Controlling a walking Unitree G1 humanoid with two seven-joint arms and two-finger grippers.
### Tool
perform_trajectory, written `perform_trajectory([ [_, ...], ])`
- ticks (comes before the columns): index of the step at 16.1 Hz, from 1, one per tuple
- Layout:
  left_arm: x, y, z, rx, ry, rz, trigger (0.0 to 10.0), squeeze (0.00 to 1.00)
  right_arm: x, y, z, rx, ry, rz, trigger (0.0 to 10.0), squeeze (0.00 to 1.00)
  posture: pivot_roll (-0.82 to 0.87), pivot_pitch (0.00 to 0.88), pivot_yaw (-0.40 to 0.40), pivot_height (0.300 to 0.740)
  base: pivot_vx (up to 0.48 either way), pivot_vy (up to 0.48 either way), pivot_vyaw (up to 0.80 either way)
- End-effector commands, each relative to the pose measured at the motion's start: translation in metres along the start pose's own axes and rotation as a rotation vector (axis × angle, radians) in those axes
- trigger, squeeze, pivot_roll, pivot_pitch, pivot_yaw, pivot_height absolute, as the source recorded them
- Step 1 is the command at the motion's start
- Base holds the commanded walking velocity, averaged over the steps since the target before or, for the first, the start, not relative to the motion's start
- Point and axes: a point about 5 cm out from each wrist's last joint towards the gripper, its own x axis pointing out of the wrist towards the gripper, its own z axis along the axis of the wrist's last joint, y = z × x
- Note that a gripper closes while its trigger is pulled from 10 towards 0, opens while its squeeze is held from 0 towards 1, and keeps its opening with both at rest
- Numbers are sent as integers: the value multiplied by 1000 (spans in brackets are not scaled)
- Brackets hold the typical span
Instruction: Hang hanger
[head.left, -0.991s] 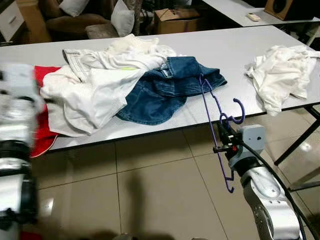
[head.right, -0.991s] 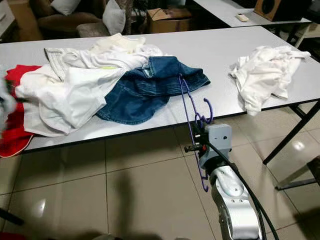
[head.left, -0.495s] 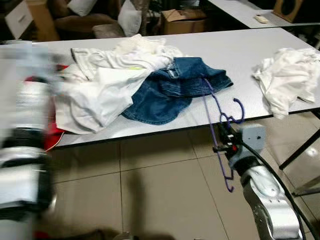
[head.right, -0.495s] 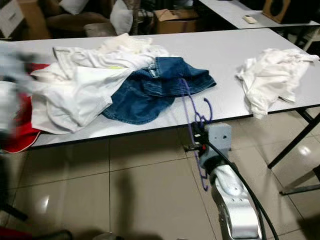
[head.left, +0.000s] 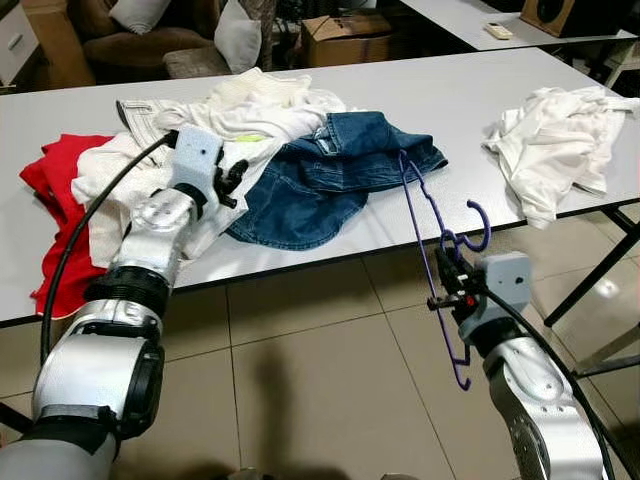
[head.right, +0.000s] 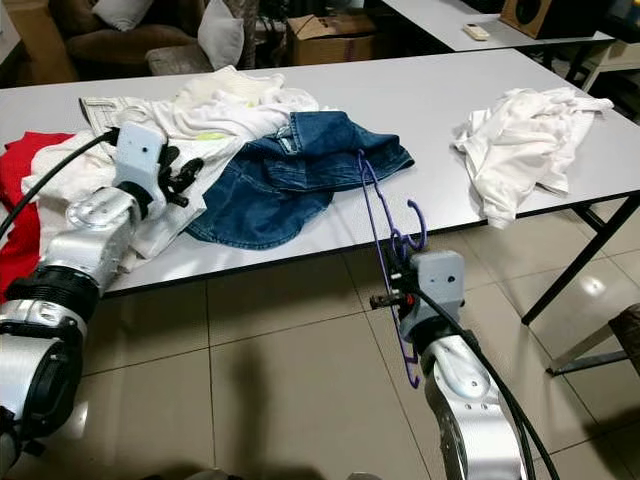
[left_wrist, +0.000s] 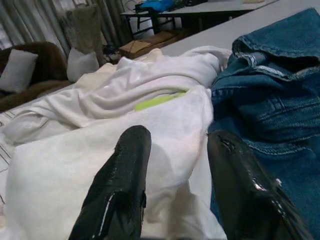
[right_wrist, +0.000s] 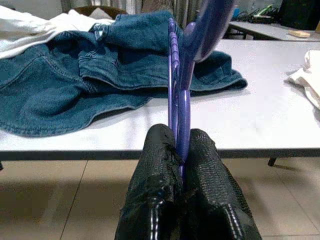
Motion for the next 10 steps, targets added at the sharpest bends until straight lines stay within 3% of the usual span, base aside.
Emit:
perform_trajectory([
  [1,3,-1,3,42,2,17,10000,0,-2,-3,6,-11,-18,-14,10000,0,-250,0,54,740,0,0,0],
  [3,3,3,4,110,10,69,10000,0,-3,-2,6,-10,-17,-18,10000,0,-252,0,58,740,0,0,0],
  [4,2,7,4,189,22,110,10000,0,-4,-2,6,-10,-16,-21,10000,0,-252,0,60,740,0,0,0],
  [5,1,9,3,221,28,125,8902,0,-4,-2,6,-9,-16,-22,10000,0,-252,0,60,740,0,0,0],
  [6,1,10,3,246,32,134,4157,0,-4,-2,6,-9,-16,-23,10000,0,-250,0,59,740,0,0,0],
  [8,2,6,0,291,44,97,2667,0,-4,-1,6,-6,-14,-22,10000,0,-247,0,58,740,0,0,0],
  [10,2,2,-3,300,54,84,0,0,-3,0,6,-6,-15,-20,10000,0,-246,0,58,740,0,0,0],
])
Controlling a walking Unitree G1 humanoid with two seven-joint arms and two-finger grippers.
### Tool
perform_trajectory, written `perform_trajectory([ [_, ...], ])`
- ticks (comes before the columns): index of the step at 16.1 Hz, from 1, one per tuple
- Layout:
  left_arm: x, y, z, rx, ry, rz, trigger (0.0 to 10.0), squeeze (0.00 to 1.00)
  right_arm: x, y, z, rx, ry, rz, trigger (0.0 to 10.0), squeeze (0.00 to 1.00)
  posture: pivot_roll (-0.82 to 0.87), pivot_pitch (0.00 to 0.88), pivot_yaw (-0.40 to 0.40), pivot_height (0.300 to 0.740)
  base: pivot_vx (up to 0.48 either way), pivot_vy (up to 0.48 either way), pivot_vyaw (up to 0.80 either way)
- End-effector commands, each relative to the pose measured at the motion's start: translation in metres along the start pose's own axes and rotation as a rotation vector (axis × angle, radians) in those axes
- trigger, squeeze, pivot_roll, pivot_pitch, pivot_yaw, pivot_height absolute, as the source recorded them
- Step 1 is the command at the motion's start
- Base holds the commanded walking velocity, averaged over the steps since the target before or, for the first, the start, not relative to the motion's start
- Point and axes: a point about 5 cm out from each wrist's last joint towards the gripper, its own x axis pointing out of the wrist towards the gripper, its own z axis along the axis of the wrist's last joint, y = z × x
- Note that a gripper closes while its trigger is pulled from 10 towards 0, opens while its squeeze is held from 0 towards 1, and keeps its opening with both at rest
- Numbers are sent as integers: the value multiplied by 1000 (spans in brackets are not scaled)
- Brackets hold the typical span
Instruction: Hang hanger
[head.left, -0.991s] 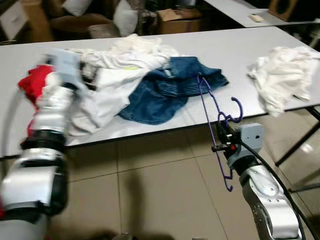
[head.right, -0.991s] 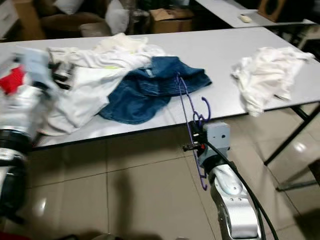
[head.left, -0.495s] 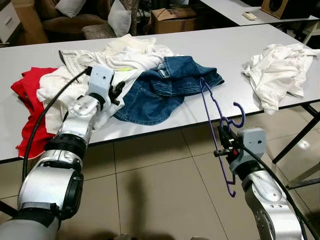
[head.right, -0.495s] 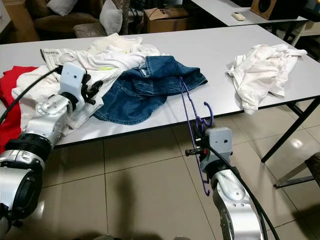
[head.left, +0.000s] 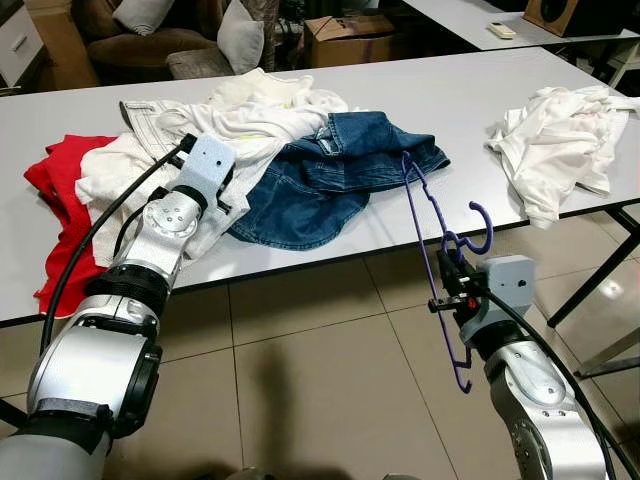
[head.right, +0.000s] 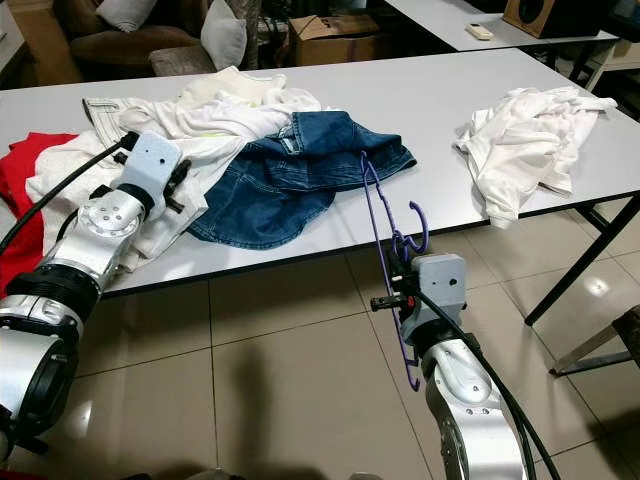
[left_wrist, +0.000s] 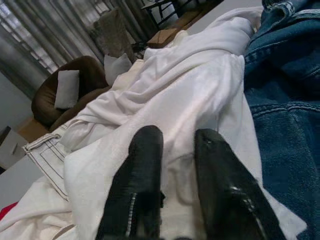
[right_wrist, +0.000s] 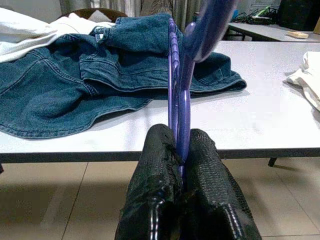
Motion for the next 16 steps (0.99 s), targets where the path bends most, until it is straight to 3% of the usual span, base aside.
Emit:
perform_trajectory([
  [1,1,-1,1,17,4,-1,0,0,0,-1,3,-6,-7,-12,10000,0,-246,0,59,740,0,0,0],
  [10,2,5,8,35,-33,11,0,0,1,-2,3,-4,-7,-16,10000,0,-244,0,59,740,0,0,0],
  [13,6,4,39,-119,-169,-177,0,0,3,-3,3,-3,-10,-18,10000,0,-237,0,57,740,0,0,0],
  [14,2,9,75,-313,-350,-347,0,0,4,-3,3,-1,-12,-18,10000,0,-233,0,59,740,0,0,0],
  [16,-10,24,105,-466,-532,-472,0,0,4,-2,2,3,-11,-20,10000,0,-233,0,59,740,0,0,0],
])
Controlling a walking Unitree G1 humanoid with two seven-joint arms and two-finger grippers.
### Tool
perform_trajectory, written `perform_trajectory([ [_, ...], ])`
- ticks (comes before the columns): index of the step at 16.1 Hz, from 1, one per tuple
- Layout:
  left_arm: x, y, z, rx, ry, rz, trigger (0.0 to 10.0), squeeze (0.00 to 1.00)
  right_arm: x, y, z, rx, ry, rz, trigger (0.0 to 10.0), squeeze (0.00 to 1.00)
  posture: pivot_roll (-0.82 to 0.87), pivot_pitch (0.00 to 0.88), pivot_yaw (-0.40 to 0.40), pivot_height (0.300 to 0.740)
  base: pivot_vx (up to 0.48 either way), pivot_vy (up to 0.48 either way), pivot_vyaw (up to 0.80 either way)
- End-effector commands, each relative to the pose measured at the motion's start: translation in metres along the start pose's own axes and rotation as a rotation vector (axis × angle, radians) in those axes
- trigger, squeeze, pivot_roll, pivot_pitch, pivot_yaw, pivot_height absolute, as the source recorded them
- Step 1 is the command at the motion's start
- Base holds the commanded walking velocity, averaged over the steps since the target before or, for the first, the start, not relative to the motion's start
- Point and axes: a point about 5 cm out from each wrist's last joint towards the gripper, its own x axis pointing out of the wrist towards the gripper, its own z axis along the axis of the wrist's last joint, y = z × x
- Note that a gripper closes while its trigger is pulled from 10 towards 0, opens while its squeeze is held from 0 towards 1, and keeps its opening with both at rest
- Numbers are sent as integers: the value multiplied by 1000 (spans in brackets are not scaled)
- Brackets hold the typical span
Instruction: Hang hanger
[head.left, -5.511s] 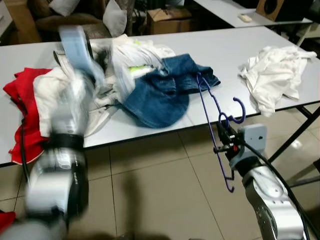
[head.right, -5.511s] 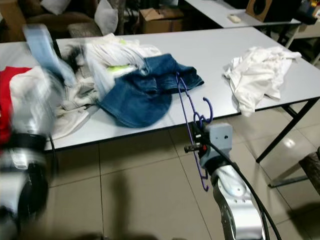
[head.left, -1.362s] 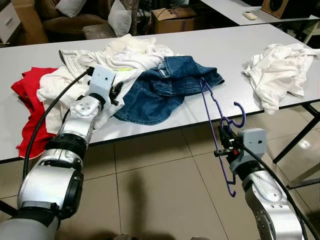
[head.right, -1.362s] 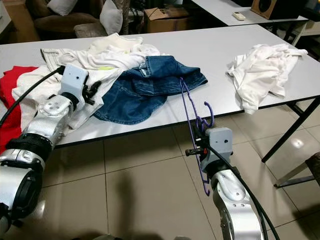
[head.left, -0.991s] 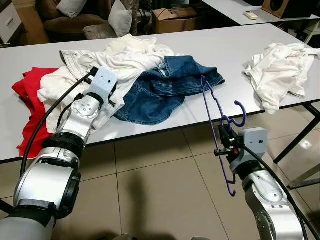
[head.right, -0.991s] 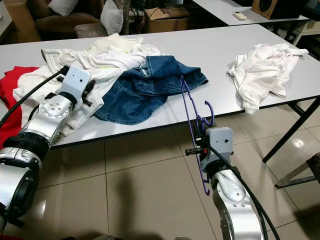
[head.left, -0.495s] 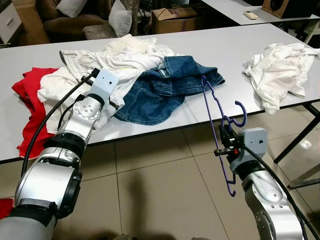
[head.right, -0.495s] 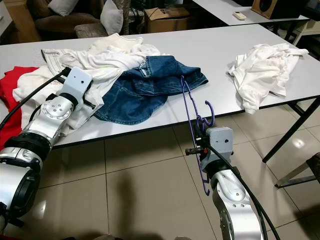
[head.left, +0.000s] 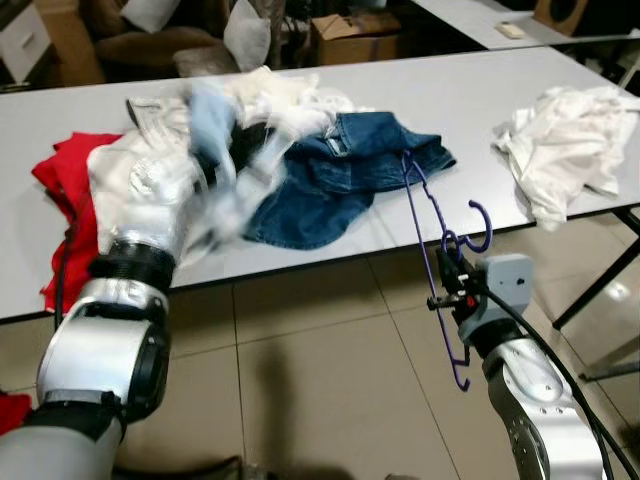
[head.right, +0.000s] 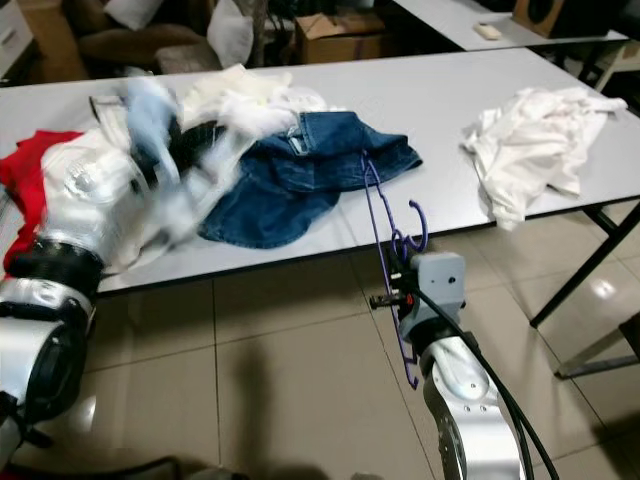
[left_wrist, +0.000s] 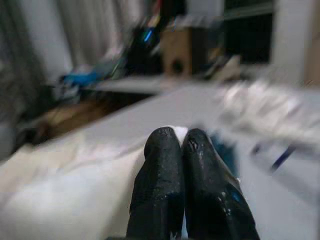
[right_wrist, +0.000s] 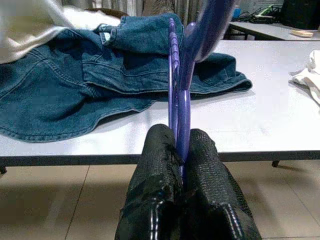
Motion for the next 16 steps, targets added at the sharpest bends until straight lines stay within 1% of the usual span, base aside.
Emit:
perform_trajectory([
  [1,-1,3,33,-60,-134,-77,0,0,2,-2,1,0,-7,-13,10000,0,-221,0,64,740,0,0,0],
  [3,-8,13,46,-108,-199,-77,0,0,2,-1,1,4,-6,-12,10000,0,-219,0,64,740,0,0,0],
  [4,-17,28,48,-157,-219,-34,0,0,3,0,0,6,-6,-9,10000,0,-216,0,62,740,0,0,0],
  [6,-23,31,47,-196,-225,-17,0,0,4,0,0,6,-7,-8,10000,0,-213,0,59,740,0,0,0],
  [7,-26,33,47,-236,-230,-2,0,0,5,0,0,6,-7,-8,10000,0,-213,0,59,740,0,0,0],
  [8,-26,36,45,-243,-210,36,0,0,5,0,0,5,-8,-5,10000,0,-213,0,59,740,0,0,0],
  [9,-24,41,46,-264,-214,90,0,0,5,0,0,3,-8,-3,10000,0,-212,0,54,740,0,0,0],
  [10,-18,48,51,-288,-217,191,0,0,6,-1,1,2,-9,-3,10000,0,-212,0,52,740,0,0,0],
  [11,-15,50,54,-298,-217,232,0,0,6,-1,1,2,-10,-3,10000,0,-212,0,52,740,0,0,0],
  [12,-2,47,58,-335,-222,268,0,0,7,-1,1,0,-12,-3,10000,0,-215,0,55,740,0,0,0],
  [13,4,44,60,-346,-220,278,0,0,7,-1,2,-1,-13,-3,10000,0,-221,0,60,740,0,0,0],
  [14,23,28,60,-325,-186,238,0,0,7,-2,2,-5,-17,-12,10000,0,-231,0,71,740,0,0,0],
  [15,42,7,52,-325,-142,196,0,0,6,-4,3,-6,-20,-26,10000,0,-242,0,82,740,0,0,0],
  [16,50,-3,47,-324,-114,193,0,0,5,-5,3,-7,-20,-31,10000,0,-247,0,86,740,0,0,0],
])
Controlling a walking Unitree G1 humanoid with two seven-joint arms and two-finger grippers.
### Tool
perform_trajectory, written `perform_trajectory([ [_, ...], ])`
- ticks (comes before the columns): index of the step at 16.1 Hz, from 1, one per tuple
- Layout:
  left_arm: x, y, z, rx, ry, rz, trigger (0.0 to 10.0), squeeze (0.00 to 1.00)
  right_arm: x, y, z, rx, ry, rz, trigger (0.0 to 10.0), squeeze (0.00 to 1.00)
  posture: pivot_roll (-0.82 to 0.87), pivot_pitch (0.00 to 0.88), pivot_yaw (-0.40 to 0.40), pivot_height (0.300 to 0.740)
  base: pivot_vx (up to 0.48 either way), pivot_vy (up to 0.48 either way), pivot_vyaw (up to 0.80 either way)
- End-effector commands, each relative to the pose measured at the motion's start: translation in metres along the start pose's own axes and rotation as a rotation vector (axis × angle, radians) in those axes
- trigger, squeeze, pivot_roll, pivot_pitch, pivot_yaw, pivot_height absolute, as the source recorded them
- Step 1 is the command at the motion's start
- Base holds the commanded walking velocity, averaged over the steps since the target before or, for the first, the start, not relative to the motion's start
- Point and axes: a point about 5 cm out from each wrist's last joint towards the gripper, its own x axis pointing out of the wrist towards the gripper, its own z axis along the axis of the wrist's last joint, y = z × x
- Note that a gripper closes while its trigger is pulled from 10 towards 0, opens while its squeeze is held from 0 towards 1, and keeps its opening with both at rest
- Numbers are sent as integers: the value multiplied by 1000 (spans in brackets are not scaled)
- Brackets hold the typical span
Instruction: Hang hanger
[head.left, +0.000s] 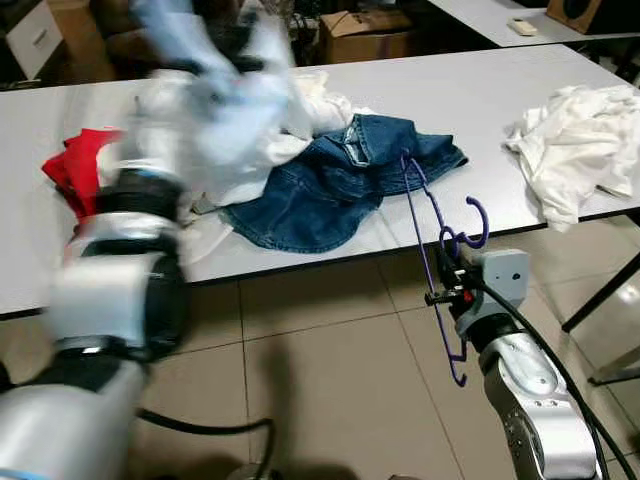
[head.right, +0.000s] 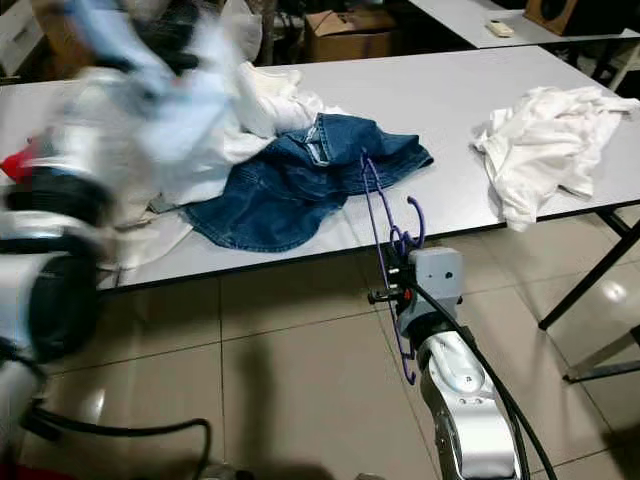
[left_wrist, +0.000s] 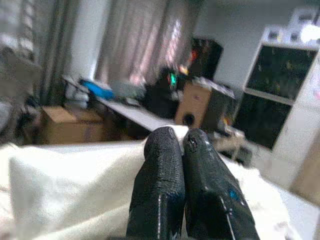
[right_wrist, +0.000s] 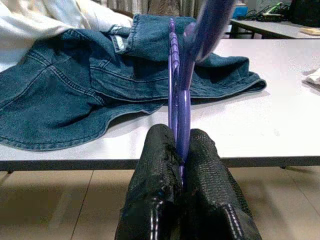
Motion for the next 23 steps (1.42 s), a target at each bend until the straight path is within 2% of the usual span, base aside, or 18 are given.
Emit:
perform_trajectory([
  [1,5,-8,-6,36,35,0,0,0,-2,-6,3,-9,-16,-31,10000,0,-249,0,88,740,0,0,0],
  [3,16,-44,-51,9,139,-45,0,0,-7,-8,3,-10,-16,-53,10000,0,-268,0,103,740,0,0,0],
  [5,14,-64,-85,10,228,-82,0,0,-8,-9,2,-10,-15,-59,10000,0,-272,0,103,740,0,0,0],
  [6,12,-68,-93,15,253,-86,0,0,-9,-9,2,-10,-15,-59,10000,0,-271,0,102,740,0,0,0],
  [7,7,-69,-109,65,308,-63,2667,0,-9,-9,2,-10,-14,-59,10000,0,-269,0,99,740,0,0,0],
  [8,0,-65,-122,92,363,-40,10000,0,-8,-8,2,-10,-14,-57,10000,0,-268,0,98,740,0,0,0],
  [9,-6,-61,-130,89,405,-58,10000,1000,-7,-7,2,-11,-14,-52,10000,0,-268,0,96,740,0,0,0],
  [14,-7,-46,-115,100,350,-91,10000,1000,-5,-6,3,-11,-12,-39,10000,0,-254,0,84,740,0,0,0],
  [16,-6,-41,-100,21,281,-137,10000,1000,-5,-5,2,-10,-11,-33,10000,0,-253,0,83,740,0,0,0],
  [18,-11,-25,-81,-4,217,-152,10000,1000,-6,-4,1,-9,-9,-31,10000,0,-253,0,85,740,0,0,0],
  [19,-14,-17,-78,16,216,-142,10000,1000,-6,-4,1,-9,-9,-31,10000,0,-253,0,85,740,0,0,0],
  [21,-32,11,-76,134,270,-83,10000,1000,-7,-3,0,-7,-7,-29,10000,0,-247,0,80,740,0,0,0],
  [22,-48,30,-79,235,342,-47,10000,314,-7,-3,-1,-8,-3,-23,10000,0,-244,0,75,740,0,0,0],
  [23,-65,45,-84,300,415,-28,10000,0,-7,-2,-1,-7,0,-16,10000,0,-238,0,67,740,0,0,0],
])
